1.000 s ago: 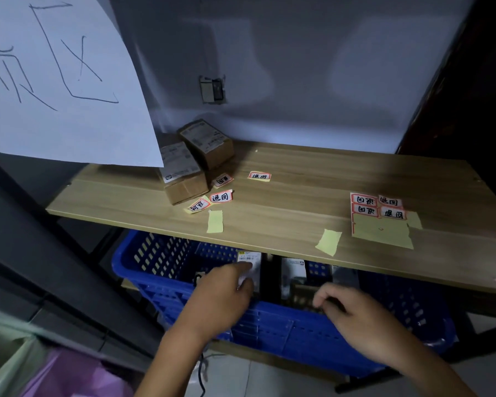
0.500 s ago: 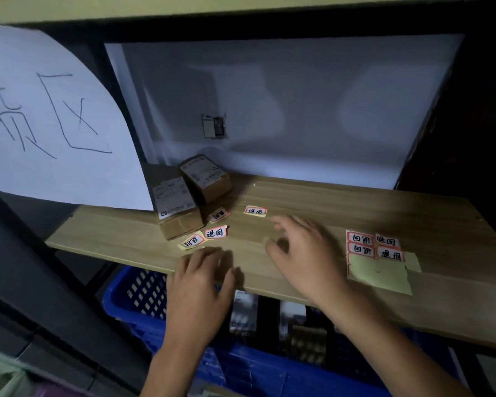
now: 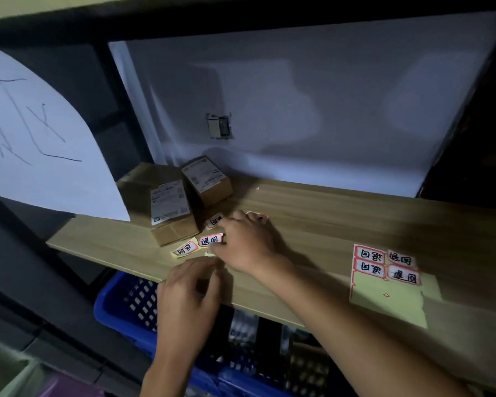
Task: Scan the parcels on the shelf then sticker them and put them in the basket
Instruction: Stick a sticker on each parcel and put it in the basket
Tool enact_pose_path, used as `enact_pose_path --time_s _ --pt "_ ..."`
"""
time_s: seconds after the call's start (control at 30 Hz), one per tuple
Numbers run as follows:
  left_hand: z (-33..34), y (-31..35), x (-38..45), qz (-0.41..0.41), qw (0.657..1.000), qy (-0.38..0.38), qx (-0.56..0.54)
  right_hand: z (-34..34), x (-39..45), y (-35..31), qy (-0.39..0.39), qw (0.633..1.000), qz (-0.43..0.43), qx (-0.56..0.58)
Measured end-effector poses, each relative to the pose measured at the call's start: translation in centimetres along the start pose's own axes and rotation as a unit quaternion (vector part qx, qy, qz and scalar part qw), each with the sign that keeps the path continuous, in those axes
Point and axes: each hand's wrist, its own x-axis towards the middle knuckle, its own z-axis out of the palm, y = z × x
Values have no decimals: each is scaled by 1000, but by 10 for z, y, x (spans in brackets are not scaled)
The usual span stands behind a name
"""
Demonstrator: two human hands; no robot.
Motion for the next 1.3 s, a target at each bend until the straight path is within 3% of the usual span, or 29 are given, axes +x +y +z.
enact_pose_path --time_s 0.3,0.43,0.53,0.7,0.97,1.1,1.2,1.3 --pt "4 13 13 -16 993 110 -42 -29 -22 25 -1 999 -25 20" --pt "-7 6 53 -57 979 190 41 -45 -24 40 -16 1000 6 3" --pt "-15 -10 87 -120 983 135 30 -37 -14 34 -7 999 -8 46" --pt "-17 -34 103 -152 987 47 -9 -13 11 0 -87 987 -63 121" --pt "-30 -4 79 -183 971 104 -113 -9 0 -39 -86 970 -74 216" --pt "-37 25 55 -180 954 173 -164 -25 -41 -43 -18 961 -114 252" --pt "-25 56 44 -120 957 168 -203 -45 -74 -28 43 957 -102 270" --pt "6 80 42 -54 973 117 -193 -64 -105 5 101 955 -53 272"
